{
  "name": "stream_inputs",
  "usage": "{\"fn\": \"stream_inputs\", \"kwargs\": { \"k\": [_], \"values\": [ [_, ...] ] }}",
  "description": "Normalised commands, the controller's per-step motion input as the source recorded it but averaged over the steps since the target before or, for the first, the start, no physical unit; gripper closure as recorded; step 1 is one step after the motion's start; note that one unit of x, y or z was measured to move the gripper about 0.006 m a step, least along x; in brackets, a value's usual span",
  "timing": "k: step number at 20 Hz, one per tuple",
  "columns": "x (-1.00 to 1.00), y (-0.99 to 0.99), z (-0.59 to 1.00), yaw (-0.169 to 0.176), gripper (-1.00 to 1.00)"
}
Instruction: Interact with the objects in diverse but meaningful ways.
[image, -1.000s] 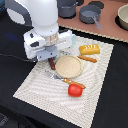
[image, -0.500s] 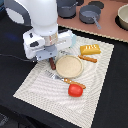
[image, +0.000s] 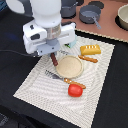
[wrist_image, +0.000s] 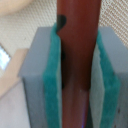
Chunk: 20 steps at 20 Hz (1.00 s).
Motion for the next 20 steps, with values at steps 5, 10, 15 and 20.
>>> {"fn": "stream_inputs", "kwargs": {
  "k": [5, 10, 15, 20],
  "values": [
    [0.63, 0.05, 0.43, 0.013, 1.0],
    [1.0, 0.0, 0.52, 0.0, 1.0],
    [1.0, 0.0, 0.46, -0.004, 1.0],
    [1.0, 0.0, 0.36, -0.016, 1.0]
  ]
}}
